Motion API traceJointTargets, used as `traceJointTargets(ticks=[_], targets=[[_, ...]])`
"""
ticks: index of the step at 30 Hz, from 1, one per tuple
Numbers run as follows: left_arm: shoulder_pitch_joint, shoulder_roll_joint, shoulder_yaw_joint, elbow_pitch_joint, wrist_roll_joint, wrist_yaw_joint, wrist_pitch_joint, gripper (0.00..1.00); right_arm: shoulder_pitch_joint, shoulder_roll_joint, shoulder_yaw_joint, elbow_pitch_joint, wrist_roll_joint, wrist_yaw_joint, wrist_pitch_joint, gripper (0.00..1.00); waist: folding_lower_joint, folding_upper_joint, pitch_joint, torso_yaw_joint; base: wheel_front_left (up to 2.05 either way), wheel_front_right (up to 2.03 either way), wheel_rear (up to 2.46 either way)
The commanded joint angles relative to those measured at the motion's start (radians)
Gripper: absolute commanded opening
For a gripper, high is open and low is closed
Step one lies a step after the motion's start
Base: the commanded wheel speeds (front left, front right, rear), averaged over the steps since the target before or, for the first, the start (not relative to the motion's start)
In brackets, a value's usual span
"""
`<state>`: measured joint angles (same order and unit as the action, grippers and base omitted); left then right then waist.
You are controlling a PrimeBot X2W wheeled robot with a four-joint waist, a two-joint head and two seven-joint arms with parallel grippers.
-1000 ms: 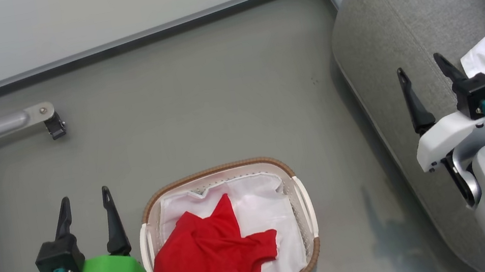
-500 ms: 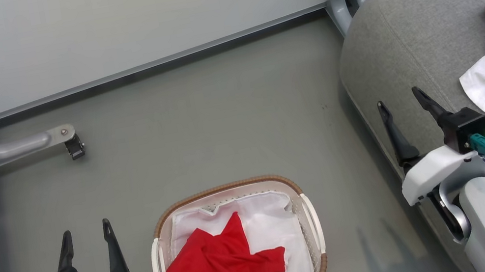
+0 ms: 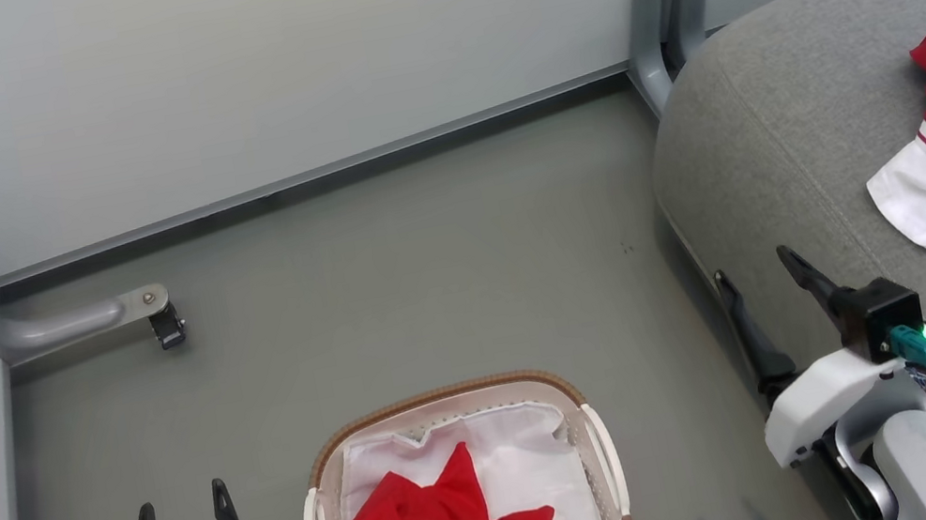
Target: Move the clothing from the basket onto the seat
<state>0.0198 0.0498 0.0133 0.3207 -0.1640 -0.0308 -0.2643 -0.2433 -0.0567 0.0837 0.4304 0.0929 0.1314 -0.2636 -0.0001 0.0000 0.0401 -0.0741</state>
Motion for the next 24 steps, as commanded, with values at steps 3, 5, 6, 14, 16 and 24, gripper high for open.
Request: traceJointTargets(ticks=[3,5,6,14,16,24], targets=[[0.026,0.002,-0.004,0.002,-0.013,0.007,0.0,1.0,0.032,-0.001,0.006,0.003,0.014,-0.001,-0.001,1.0,0.0001,0.0,-0.007,0.001,0.0,0.0,0.0],[0.034,0.002,-0.009,0.008,-0.028,0.009,0.0,1.0,0.037,0.0,0.007,0.004,0.015,-0.001,-0.001,1.0,0.0001,0.0,-0.008,0.002,0.0,0.0,0.0],[0.033,0.002,-0.012,0.008,-0.03,0.011,0.0,1.0,0.037,0.001,0.008,0.004,0.016,-0.001,-0.002,1.0,0.0001,0.0,-0.007,0.002,0.0,0.0,0.0],[0.023,0.002,-0.038,0.023,-0.042,0.007,0.0,1.0,0.016,0.002,0.013,-0.003,0.013,-0.001,-0.001,1.0,0.0001,0.0,0.012,-0.006,0.0,0.0,0.0],[0.012,0.002,-0.049,0.037,-0.05,0.005,0.0,1.0,0.007,0.003,0.015,-0.006,0.014,-0.001,-0.002,1.0,0.0001,0.0,0.024,-0.009,0.0,0.0,0.0],[-0.046,0.002,-0.112,0.089,-0.068,0.004,0.0,1.0,-0.026,0.003,0.024,-0.028,0.014,-0.001,-0.001,1.0,0.0001,0.0,0.095,-0.025,0.0,0.0,0.0]])
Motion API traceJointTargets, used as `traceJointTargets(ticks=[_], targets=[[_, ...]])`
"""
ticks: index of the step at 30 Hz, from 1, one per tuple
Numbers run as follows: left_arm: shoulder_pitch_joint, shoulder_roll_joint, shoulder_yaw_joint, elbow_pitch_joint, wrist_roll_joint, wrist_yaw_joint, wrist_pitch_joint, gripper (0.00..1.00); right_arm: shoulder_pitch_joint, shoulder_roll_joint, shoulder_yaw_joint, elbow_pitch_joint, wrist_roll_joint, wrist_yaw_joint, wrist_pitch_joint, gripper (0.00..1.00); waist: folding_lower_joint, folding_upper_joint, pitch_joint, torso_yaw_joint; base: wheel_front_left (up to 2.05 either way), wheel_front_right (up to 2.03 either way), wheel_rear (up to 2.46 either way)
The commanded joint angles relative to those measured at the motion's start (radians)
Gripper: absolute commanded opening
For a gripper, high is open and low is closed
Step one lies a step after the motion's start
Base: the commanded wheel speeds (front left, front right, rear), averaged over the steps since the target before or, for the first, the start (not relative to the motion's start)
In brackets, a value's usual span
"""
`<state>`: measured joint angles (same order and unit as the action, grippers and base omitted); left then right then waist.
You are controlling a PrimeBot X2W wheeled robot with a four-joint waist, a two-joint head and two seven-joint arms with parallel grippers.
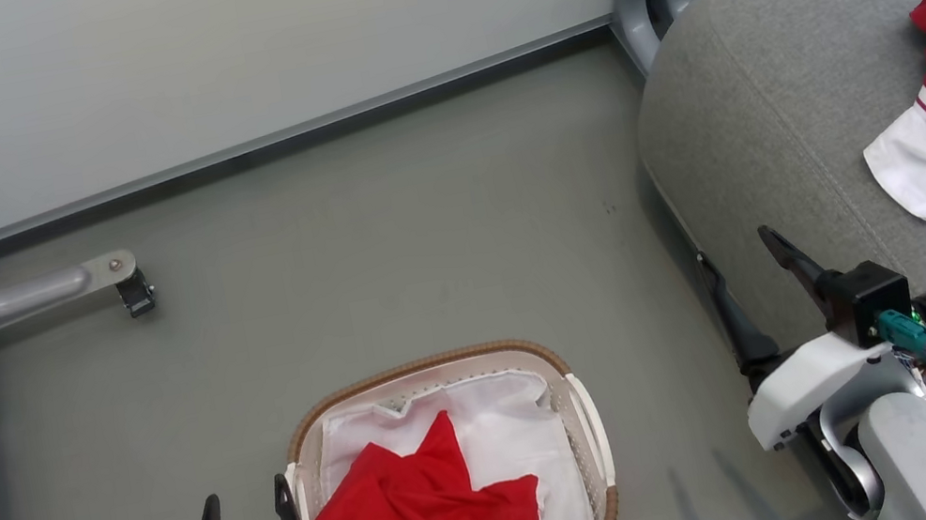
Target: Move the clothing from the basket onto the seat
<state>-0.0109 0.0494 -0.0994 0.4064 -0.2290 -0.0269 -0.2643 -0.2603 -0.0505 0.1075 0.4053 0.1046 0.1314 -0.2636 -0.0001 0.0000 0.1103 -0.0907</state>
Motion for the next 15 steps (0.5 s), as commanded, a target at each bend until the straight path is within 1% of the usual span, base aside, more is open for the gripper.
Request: traceJointTargets(ticks=[1,9,15], targets=[[-0.024,0.003,-0.006,0.009,-0.004,0.001,0.0,1.0,-0.013,-0.004,0.002,-0.004,0.001,-0.001,-0.001,1.0,0.0001,0.0,0.034,-0.01,0.0,0.0,0.0],[-0.081,0.003,-0.055,0.071,0.003,-0.015,0.0,1.0,-0.041,-0.003,0.013,-0.029,0.005,-0.001,-0.002,1.0,0.0001,0.0,0.102,-0.026,0.0,0.0,0.0],[-0.136,0.003,-0.08,0.11,0.0,-0.022,0.0,1.0,-0.073,-0.003,0.028,-0.047,0.015,-0.001,-0.001,1.0,0.0001,0.0,0.172,-0.045,0.0,0.0,0.0]])
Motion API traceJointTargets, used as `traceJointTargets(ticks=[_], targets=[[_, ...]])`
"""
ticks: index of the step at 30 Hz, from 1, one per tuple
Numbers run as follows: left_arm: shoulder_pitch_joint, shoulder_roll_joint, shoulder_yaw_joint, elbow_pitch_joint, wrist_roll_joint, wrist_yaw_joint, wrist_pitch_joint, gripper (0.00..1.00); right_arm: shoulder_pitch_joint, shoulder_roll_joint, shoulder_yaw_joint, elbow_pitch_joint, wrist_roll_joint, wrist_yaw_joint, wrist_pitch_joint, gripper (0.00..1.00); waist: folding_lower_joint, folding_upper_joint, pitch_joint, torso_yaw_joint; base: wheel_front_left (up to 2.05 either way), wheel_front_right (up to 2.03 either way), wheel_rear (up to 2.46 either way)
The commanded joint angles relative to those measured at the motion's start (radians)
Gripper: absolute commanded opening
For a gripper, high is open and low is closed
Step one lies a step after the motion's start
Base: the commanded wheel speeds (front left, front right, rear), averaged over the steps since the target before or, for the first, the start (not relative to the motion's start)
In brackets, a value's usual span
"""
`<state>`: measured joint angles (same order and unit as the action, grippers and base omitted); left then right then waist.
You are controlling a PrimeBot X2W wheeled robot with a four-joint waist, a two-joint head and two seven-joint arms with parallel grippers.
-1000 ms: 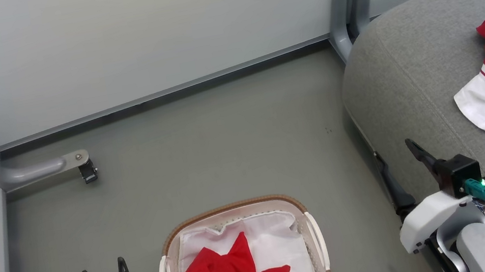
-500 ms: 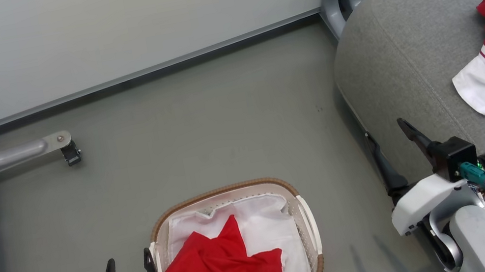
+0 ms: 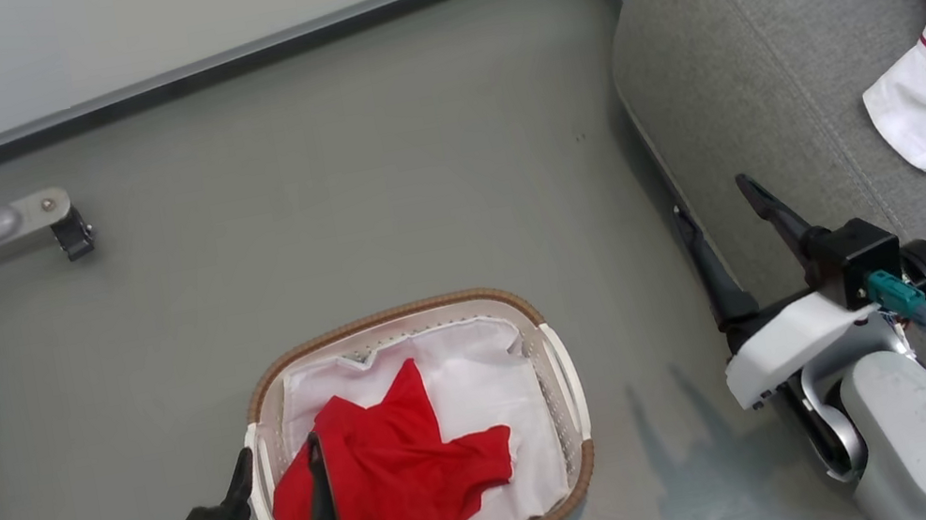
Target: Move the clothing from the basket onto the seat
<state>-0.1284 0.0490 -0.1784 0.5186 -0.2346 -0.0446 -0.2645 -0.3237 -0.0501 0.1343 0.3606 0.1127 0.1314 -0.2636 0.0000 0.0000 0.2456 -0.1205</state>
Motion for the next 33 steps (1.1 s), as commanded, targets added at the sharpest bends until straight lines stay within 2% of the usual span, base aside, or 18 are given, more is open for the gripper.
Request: traceJointTargets(ticks=[1,15,33], targets=[[-0.029,0.004,-0.002,0.005,0.006,-0.006,0.0,1.0,-0.016,-0.003,0.005,-0.009,0.008,-0.001,-0.002,1.0,0.0,0.0,0.05,-0.018,0.0,0.0,0.0],[-0.175,0.004,-0.02,0.086,0.055,-0.019,0.0,1.0,-0.098,-0.003,0.038,-0.072,0.043,-0.001,-0.001,1.0,0.0,0.0,0.222,-0.056,0.0,0.0,0.0],[-0.353,0.01,-0.005,0.258,0.123,0.003,0.0,1.0,-0.18,-0.003,0.078,-0.121,0.085,-0.001,-0.002,1.0,0.0,0.0,0.408,-0.093,0.0,0.0,0.0]])
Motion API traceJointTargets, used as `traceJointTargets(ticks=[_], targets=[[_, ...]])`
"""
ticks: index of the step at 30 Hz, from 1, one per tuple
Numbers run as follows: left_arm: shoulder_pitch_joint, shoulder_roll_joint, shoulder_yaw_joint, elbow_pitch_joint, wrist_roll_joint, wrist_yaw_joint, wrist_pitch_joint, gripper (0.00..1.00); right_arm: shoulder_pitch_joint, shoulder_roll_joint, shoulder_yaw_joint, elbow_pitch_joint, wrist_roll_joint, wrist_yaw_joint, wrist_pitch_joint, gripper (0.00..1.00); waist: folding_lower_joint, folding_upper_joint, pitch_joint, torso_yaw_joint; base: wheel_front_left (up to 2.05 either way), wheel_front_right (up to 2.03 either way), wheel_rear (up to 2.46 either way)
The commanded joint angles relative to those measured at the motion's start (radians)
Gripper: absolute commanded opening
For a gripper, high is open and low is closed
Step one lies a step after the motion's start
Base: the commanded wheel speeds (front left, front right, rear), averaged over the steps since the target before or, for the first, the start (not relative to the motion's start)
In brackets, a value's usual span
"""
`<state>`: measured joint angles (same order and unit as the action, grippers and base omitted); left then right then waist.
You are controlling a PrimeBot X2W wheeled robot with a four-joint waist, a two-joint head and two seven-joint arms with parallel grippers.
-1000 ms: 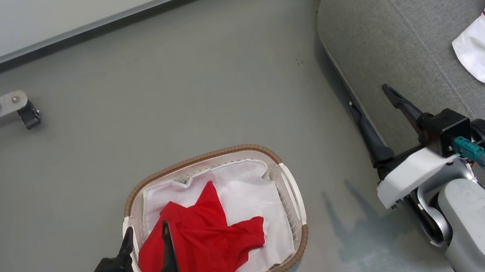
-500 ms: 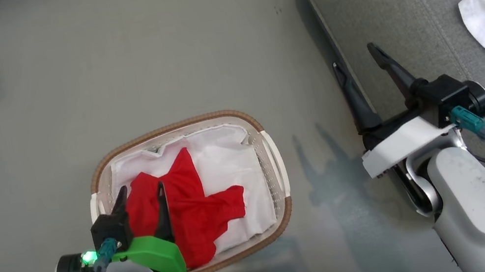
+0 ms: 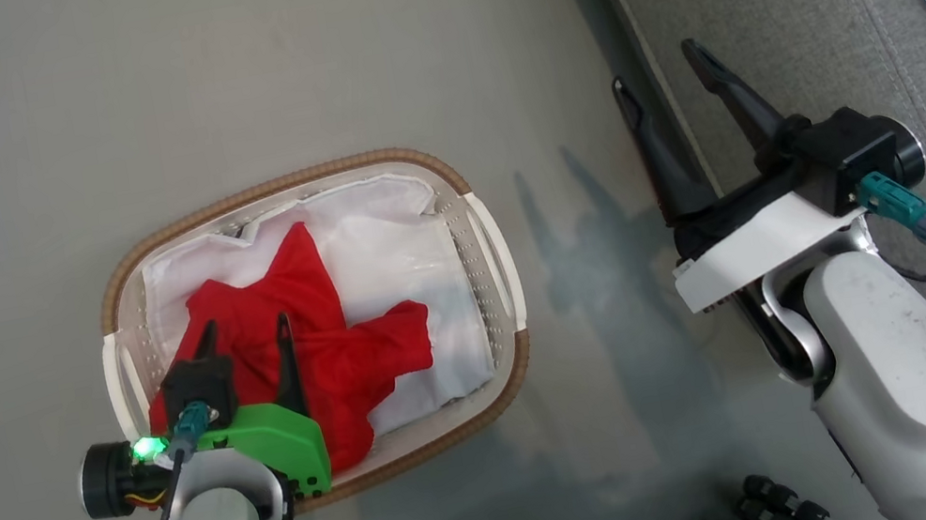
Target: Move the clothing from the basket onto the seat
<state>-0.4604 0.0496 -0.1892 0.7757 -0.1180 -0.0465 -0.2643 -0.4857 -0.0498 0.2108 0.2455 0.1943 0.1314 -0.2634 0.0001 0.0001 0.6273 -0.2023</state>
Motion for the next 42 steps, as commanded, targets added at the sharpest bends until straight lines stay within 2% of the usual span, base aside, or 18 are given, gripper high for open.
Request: traceJointTargets(ticks=[1,16,28,42], targets=[[-0.031,0.01,0.007,0.014,0.009,0.005,0.0,1.0,-0.022,-0.004,0.002,-0.007,0.005,-0.001,-0.002,1.0,-0.0001,-0.0001,0.035,-0.013,0.0,0.0,0.0],[-0.198,0.057,0.013,0.206,0.053,0.066,0.0,1.0,-0.064,-0.004,0.029,-0.027,0.043,-0.001,-0.002,1.0,-0.0001,-0.0001,0.131,-0.047,0.0,0.0,0.0],[-0.344,0.085,-0.008,0.438,0.068,0.102,0.031,1.0,-0.077,-0.003,0.039,-0.033,0.064,-0.001,-0.002,1.0,-0.0001,-0.0001,0.178,-0.065,0.0,0.0,0.0],[-0.403,0.084,-0.039,0.505,0.055,0.082,0.189,1.0,-0.078,-0.003,0.05,-0.04,0.083,-0.001,-0.002,1.0,-0.0001,-0.0001,0.198,-0.073,0.0,0.0,0.0]])
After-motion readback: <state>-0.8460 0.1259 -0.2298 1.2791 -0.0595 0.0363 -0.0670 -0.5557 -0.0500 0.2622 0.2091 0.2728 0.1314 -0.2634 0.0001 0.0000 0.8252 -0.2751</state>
